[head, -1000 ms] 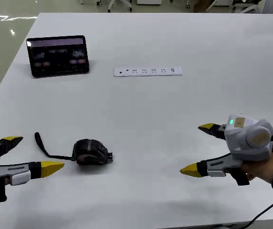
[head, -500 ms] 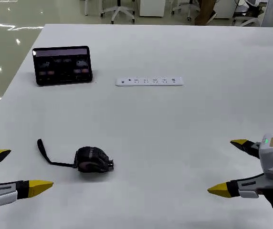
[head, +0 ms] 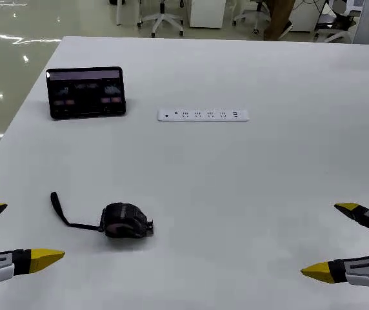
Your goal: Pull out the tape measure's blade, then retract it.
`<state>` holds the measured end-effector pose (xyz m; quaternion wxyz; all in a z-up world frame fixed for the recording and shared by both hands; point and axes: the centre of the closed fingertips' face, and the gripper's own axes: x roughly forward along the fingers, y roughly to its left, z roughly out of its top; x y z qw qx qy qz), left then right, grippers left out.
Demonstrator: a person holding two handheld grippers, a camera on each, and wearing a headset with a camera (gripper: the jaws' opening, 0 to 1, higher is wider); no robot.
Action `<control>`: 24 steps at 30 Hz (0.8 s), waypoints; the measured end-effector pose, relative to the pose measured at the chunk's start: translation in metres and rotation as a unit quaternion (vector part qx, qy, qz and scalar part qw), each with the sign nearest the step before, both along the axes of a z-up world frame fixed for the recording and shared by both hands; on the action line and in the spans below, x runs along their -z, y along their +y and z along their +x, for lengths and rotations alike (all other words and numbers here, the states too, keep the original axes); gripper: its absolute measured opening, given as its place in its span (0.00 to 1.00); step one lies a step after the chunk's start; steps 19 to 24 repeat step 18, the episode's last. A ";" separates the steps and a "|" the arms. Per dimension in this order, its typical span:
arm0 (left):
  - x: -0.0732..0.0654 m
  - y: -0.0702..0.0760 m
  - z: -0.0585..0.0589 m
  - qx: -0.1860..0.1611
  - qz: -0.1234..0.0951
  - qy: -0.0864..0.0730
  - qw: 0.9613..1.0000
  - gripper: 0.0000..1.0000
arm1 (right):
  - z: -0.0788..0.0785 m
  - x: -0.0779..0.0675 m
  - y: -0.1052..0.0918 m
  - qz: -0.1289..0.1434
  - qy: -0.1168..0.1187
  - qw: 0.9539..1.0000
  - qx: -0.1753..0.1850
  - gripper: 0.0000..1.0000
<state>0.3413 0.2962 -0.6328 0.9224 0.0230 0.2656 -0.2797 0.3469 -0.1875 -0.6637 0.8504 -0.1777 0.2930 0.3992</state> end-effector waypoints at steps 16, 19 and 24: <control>0.003 0.008 -0.002 -0.003 -0.003 0.005 1.000 1.00 | -0.001 0.008 0.002 -0.004 0.014 1.000 0.000 1.00; 0.002 0.008 -0.002 -0.004 -0.004 0.005 1.000 1.00 | -0.001 0.008 0.002 -0.003 0.014 1.000 0.000 1.00; 0.002 0.008 -0.002 -0.004 -0.004 0.005 1.000 1.00 | -0.001 0.008 0.002 -0.003 0.014 1.000 0.000 1.00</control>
